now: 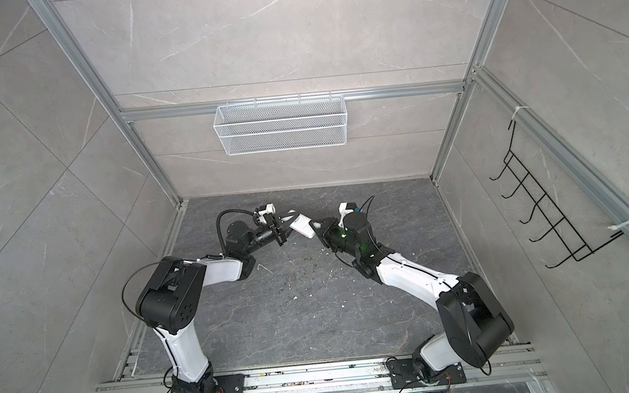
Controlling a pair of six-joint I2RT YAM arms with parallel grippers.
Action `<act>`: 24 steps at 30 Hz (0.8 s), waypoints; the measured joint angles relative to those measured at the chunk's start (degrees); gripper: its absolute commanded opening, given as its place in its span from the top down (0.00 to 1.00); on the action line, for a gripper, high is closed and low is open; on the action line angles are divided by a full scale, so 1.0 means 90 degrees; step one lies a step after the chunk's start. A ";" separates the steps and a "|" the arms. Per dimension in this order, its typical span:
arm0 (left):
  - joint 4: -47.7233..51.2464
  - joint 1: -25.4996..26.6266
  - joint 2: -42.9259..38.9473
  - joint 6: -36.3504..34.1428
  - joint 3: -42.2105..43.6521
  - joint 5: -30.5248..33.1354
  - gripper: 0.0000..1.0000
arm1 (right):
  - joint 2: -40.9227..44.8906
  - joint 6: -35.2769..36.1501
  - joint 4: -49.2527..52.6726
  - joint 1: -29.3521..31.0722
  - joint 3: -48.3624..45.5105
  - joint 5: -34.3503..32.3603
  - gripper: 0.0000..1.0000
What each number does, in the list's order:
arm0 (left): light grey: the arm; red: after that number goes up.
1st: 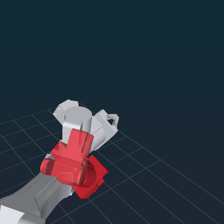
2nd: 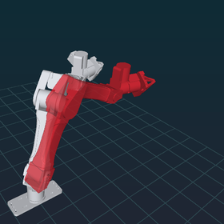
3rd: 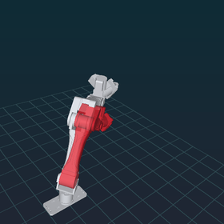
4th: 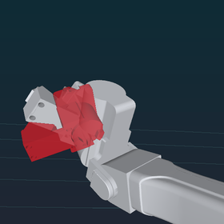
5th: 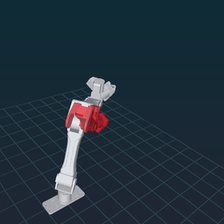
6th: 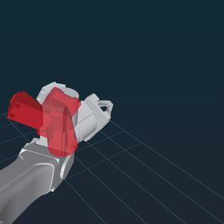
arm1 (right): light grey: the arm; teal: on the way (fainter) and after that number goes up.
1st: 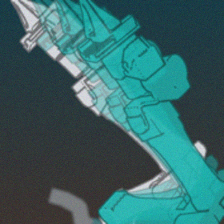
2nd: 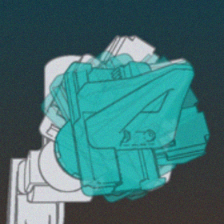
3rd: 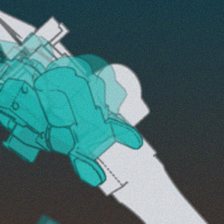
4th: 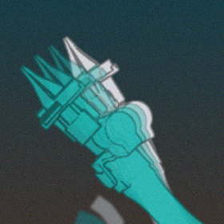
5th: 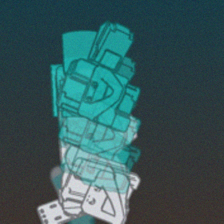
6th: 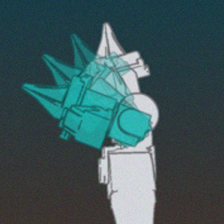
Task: Load the batteries into the remote control
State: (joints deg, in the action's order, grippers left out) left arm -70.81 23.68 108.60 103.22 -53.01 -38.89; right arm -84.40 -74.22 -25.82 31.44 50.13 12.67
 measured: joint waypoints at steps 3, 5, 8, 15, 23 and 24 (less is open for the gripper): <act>-0.0185 0.0063 0.0022 0.0240 0.0187 0.0277 1.00 | -0.0100 -0.0053 -0.0087 0.0029 0.0000 -0.0075 0.75; -0.0282 0.0136 0.0078 0.0427 0.0313 0.0508 1.00 | -0.0189 -0.0112 -0.0117 0.0046 0.0000 -0.0160 0.76; -0.0289 0.0233 0.0112 0.0593 0.0423 0.0818 1.00 | -0.0277 -0.0197 -0.0119 0.0046 0.0002 -0.0289 0.76; -0.0333 0.0430 0.0165 0.0828 0.0435 0.1421 1.00 | -0.0372 -0.0500 -0.0223 0.0046 0.0049 -0.0614 0.78; -0.0287 0.0491 0.0168 0.0855 0.0435 0.1481 1.00 | -0.0340 -0.0097 0.0760 0.0092 0.0427 -0.0673 0.61; -0.0294 0.0500 0.0168 0.0857 0.0435 0.1474 1.00 | -0.0301 0.0041 0.1054 0.0102 0.0520 -0.0675 0.54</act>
State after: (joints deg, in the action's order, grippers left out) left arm -73.45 28.18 110.10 110.93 -49.10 -25.63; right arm -87.11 -73.84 -16.34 32.36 54.81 6.59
